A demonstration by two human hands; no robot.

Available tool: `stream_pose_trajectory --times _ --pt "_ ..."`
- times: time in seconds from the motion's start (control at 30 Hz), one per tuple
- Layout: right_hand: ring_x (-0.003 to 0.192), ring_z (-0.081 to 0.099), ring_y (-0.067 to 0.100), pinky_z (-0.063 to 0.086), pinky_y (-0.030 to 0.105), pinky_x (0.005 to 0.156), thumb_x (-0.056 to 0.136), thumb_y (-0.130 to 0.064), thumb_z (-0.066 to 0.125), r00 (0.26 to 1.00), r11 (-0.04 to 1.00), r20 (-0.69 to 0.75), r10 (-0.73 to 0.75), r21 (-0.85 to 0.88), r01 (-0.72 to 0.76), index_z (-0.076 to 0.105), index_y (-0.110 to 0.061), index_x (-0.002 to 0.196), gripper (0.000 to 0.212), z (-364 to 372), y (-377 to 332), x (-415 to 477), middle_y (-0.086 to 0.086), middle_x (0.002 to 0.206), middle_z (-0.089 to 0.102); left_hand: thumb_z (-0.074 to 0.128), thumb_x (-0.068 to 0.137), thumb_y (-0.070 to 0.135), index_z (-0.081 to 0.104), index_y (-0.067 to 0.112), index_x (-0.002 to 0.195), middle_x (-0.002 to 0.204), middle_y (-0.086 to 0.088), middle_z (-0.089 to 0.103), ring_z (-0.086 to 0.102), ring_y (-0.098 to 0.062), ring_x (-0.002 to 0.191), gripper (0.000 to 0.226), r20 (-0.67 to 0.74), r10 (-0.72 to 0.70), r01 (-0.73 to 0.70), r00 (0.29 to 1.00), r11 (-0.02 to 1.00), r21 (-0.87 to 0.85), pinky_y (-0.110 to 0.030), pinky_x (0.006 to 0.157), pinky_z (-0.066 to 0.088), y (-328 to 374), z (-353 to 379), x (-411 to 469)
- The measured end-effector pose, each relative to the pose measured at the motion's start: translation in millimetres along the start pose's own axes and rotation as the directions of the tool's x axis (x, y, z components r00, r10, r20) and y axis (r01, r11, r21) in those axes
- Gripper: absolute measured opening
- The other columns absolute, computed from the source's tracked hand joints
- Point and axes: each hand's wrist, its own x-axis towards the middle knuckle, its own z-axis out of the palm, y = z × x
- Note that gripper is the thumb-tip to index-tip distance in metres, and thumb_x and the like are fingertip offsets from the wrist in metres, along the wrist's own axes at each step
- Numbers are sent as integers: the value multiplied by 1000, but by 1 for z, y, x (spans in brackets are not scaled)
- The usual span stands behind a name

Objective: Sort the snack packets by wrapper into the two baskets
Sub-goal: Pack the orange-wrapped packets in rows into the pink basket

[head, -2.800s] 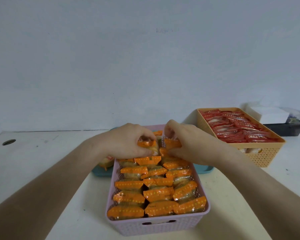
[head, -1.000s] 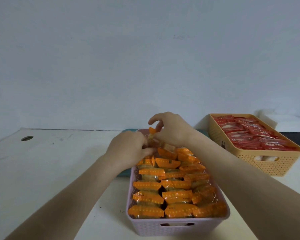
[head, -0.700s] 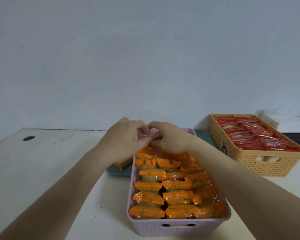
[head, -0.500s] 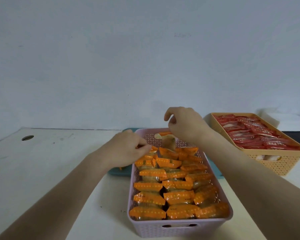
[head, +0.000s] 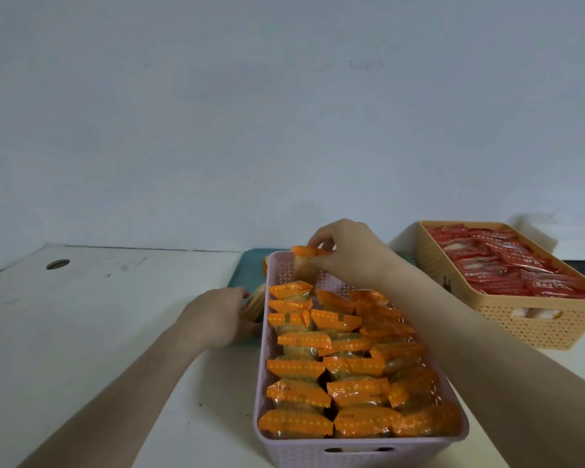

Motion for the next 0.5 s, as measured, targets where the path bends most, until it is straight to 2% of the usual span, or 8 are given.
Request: stream_pose_trajectory --times 0.07,0.13,0.23,0.3,0.37,0.4,0.43,0.5 --pt "103 60 12 45 22 84 88 -21 64 992 999 125 -30 20 28 64 -20 123 36 8 -5 0 -1 117 68 66 83 46 60 25 104 97 3 68 62 -15 84 30 -99 -8 6 995 1000 -22 -29 71 51 -2 4 1" --pt "114 58 15 44 25 94 91 -19 58 982 999 186 -43 2 44 54 -21 134 44 13 -4 -3 0 128 63 62 86 42 60 26 99 91 3 67 61 -15 78 21 -230 -62 36 971 993 -116 -29 64 44 -5 -1 -1" --pt "110 62 16 49 28 94 95 -13 50 995 998 100 -22 64 15 51 -22 136 43 4 4 -7 2 124 66 64 86 33 54 24 109 96 2 66 58 -21 81 27 -432 -189 27 882 935 -355 -30 69 38 -8 -26 -11" --pt "102 65 15 50 26 86 94 -11 51 1000 992 -3 19 128 -19 54 -24 131 39 -9 10 -10 1 112 70 70 83 28 52 23 108 95 4 62 59 -19 80 32 -555 -200 -130 807 858 -498 -29 69 41 -4 -49 -23" --pt "97 65 14 53 27 83 91 -16 60 999 973 -34 17 231 -9 54 -27 129 40 -23 13 -14 -1 114 66 73 82 25 57 27 103 92 10 62 58 -8 78 27 -647 -83 -325 758 812 -485 -23 69 44 8 -69 -30" --pt "96 66 12 55 28 84 89 -19 65 1000 953 -7 -9 304 11 52 -29 130 44 -28 11 -17 -2 116 63 73 82 26 60 30 102 91 14 63 59 -4 79 24 -649 12 -408 761 786 -465 -18 69 45 18 -76 -33" --pt "95 67 11 56 28 83 86 -22 69 999 921 34 -43 388 26 51 -30 132 50 -32 9 -20 -3 117 61 72 84 27 62 32 102 91 17 64 59 -2 81 21 -619 117 -477 776 751 -456 -16 71 46 31 -80 -33" --pt "87 69 14 57 28 76 82 -19 74 993 864 72 -91 501 42 51 -27 129 52 -35 6 -24 -1 110 66 68 87 31 64 33 107 94 16 66 62 -3 87 21 -530 288 -552 798 702 -450 -20 77 50 52 -78 -29"
